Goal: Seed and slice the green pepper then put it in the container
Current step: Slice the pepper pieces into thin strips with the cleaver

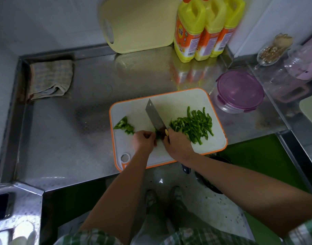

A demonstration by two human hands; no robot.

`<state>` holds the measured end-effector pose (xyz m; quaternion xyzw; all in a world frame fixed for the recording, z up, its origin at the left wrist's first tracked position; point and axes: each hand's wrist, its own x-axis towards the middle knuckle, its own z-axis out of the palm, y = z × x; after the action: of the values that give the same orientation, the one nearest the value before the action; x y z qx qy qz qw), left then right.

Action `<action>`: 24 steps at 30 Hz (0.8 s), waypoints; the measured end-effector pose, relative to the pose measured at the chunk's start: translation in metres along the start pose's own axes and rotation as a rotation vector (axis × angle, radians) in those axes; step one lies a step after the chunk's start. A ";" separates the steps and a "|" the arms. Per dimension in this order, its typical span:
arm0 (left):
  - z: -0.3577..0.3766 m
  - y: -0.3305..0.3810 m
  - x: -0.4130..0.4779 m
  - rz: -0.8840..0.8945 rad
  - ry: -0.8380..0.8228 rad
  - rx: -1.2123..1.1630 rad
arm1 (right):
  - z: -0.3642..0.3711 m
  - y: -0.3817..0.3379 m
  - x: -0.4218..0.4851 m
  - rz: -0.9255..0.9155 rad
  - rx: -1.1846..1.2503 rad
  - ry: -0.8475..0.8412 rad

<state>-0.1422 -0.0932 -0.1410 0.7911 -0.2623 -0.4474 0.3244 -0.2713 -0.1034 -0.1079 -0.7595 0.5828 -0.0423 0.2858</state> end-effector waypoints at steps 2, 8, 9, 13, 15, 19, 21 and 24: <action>-0.002 0.000 -0.001 0.022 -0.022 0.013 | 0.004 -0.001 0.002 0.014 -0.019 0.006; -0.012 -0.001 -0.005 0.079 -0.101 -0.029 | -0.002 -0.004 0.016 -0.067 -0.126 0.051; -0.013 -0.001 -0.006 0.077 -0.109 -0.049 | -0.005 -0.002 0.019 -0.062 -0.124 0.059; -0.011 0.000 -0.005 0.043 -0.081 -0.087 | -0.012 0.009 0.020 -0.034 -0.044 0.079; -0.009 0.001 -0.006 0.026 -0.055 -0.097 | -0.012 0.009 0.014 -0.065 -0.005 0.078; -0.007 0.003 -0.006 0.013 -0.013 -0.070 | -0.012 0.002 0.006 -0.101 0.020 0.096; -0.006 0.003 -0.007 0.002 -0.014 -0.075 | -0.012 0.000 0.005 -0.095 0.007 0.085; -0.005 0.004 -0.007 0.001 -0.011 -0.076 | -0.012 -0.001 0.003 -0.066 -0.010 0.049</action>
<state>-0.1418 -0.0897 -0.1324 0.7757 -0.2473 -0.4612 0.3528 -0.2742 -0.1112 -0.0980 -0.7785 0.5645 -0.0672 0.2660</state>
